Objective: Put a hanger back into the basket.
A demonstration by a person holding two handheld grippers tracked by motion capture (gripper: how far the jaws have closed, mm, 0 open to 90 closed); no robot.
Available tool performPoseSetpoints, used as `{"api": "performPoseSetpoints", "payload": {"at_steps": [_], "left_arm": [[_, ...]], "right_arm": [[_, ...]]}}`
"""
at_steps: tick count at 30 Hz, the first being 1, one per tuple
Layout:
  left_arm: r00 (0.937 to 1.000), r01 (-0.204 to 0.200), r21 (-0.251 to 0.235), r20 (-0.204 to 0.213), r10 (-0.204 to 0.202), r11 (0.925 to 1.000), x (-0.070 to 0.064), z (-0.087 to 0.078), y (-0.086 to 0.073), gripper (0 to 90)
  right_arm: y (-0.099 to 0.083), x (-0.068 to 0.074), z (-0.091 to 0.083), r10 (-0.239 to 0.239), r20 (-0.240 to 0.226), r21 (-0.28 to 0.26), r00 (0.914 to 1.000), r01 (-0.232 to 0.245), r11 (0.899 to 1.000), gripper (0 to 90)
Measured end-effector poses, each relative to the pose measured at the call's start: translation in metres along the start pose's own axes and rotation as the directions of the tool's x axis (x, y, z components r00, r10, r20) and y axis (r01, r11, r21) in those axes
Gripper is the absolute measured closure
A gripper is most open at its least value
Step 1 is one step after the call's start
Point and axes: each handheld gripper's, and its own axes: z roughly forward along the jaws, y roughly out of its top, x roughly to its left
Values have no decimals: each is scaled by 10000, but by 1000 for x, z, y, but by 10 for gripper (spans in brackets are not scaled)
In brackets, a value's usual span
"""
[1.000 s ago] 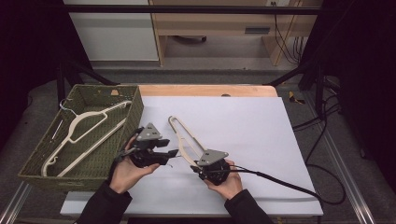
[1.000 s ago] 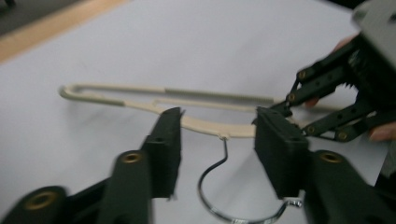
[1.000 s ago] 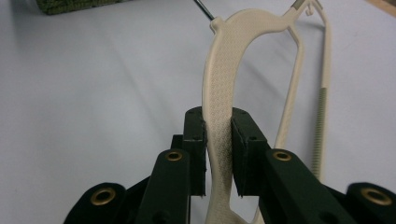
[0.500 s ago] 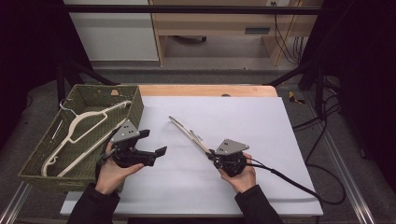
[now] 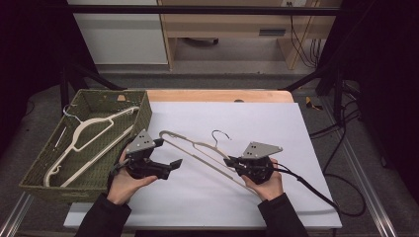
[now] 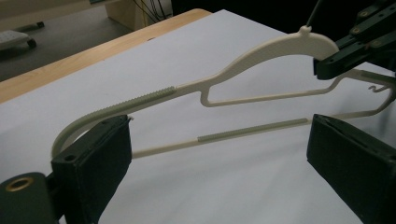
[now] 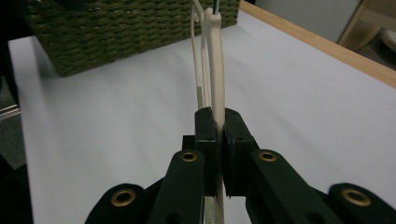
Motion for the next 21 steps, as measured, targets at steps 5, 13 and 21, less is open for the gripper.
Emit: {"api": "performPoseSetpoints", "payload": {"at_steps": [5, 13, 21], "left_arm": [[9990, -439, 95, 109, 437, 9990, -3, 11, 8, 81], [9911, -1161, 742, 736, 1107, 9905, -8, 41, 15, 164], [9773, -1880, 1279, 1233, 1724, 9738, -18, 55, 13, 446]], "right_arm": [[2, 4, 0, -160, -588, 83, 9981, 165, 9998, 870], [2, 7, 3, -241, -1265, 173, 9917, 265, 9995, 870], [2, 10, 5, -308, -1637, 225, 9860, 350, 9991, 870]]}}
